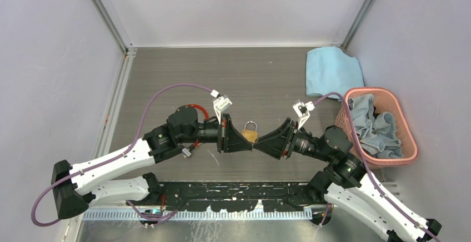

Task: Unlock with the key

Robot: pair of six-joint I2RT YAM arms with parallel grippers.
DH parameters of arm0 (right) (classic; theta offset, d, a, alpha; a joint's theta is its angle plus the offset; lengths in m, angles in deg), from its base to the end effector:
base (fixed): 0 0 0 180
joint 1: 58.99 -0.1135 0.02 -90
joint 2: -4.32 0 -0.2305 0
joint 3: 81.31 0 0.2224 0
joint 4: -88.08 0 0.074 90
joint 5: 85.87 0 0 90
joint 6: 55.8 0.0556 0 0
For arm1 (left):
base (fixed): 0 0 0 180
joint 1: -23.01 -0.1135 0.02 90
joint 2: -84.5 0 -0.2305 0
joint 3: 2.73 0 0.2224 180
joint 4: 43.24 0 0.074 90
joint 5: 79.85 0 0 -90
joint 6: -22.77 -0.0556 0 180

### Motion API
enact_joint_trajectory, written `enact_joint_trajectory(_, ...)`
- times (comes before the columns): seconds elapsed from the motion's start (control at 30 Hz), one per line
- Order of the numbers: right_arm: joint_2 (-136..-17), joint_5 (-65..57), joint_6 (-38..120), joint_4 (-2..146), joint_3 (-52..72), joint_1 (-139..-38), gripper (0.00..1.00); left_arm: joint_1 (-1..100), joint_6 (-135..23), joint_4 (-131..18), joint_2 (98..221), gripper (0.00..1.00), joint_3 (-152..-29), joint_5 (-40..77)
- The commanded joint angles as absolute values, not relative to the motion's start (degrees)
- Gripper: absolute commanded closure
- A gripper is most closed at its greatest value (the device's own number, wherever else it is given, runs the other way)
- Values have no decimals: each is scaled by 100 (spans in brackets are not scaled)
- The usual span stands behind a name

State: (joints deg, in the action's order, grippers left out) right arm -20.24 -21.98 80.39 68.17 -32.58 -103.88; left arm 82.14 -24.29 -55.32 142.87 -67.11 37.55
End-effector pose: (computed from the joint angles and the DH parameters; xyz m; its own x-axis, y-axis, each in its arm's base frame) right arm 0.0797 0.1139 0.3096 -0.6453 0.2719 -0.7139 -0.6919 0.1881 0.6970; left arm 0.1027 -0.2217 0.3200 -0.7188 0.0237 -0.6948 0.6928 0.1078 -0.7130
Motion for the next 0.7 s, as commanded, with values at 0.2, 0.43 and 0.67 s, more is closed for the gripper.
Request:
enact_joint_trajectory(0.2,-2130,-2312,7766,6945,-2820,-10377,67,8223,-2346,-5073,14217,100,-6972,4009)
enact_joint_trajectory(0.43,-2259,-2398,7727,6935,-2804,-10377,82,8229,-2346,-5063,14240,100,-6980,4051)
enact_joint_trajectory(0.67,-2343,-2353,7652,6852,-2770,-10379,98,8224,-2353,-5045,14298,100,-6953,4029)
